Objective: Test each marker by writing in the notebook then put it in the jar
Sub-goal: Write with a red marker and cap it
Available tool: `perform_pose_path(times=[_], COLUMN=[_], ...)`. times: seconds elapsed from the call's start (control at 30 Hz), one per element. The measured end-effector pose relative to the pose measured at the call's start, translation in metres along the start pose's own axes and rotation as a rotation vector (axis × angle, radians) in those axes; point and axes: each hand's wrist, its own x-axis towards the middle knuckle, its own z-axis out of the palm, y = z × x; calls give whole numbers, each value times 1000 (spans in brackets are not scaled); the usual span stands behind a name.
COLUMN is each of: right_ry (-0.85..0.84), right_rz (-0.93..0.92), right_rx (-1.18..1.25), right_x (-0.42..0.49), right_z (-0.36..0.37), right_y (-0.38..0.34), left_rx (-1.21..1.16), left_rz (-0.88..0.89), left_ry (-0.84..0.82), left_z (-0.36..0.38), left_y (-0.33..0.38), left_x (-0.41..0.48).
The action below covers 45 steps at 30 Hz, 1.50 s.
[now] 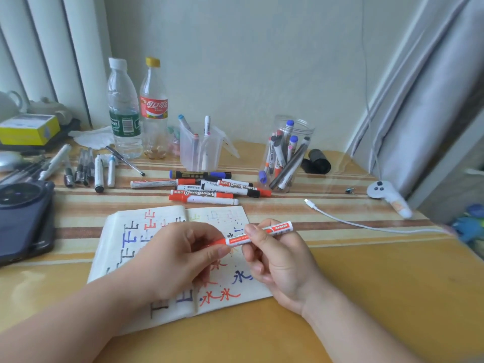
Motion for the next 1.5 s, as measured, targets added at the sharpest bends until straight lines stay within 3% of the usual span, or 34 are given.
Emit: perform_pose_path(times=[0.2, 0.33, 0.5, 0.6, 0.67, 0.8, 0.97, 1.03, 1.13, 1.2, 1.37, 1.5], right_ry=[218, 256, 657, 859, 900, 850, 837, 697, 298, 147, -38, -38], right_rz=[-244, -479, -836, -853, -783, -569, -624, -618, -396, -298, -239, -181], right_rx=[64, -299, -614, -692, -763, -819, -820, -869, -1177, -1358, -1609, -1668], right_x=[13, 37, 82, 117, 138, 155, 136, 125, 115, 114, 126, 132], right_z=[16, 21, 2, -25, -42, -52, -36, -21, 0, 10, 31, 40], right_y=[-19, -46, -118, -145, -150, -145, -127, -105, -65, -43, -21, -20], left_rx=[175, 89, 129, 210, 265, 319, 309, 302, 305, 296, 276, 261], left_rz=[174, 109, 15, 23, 25, 27, 24, 20, 17, 23, 29, 34], left_ry=[287, 317, 310, 271, 249, 239, 286, 306, 329, 343, 357, 361], left_z=[1, 3, -2, 1, 2, 1, 1, 1, 2, 2, 0, -2], left_y=[7, -1, -6, -5, -5, -8, -8, -7, -7, -8, -7, -7], left_x=[12, 15, 15, 14, 14, 16, 16, 17, 18, 18, 17, 14])
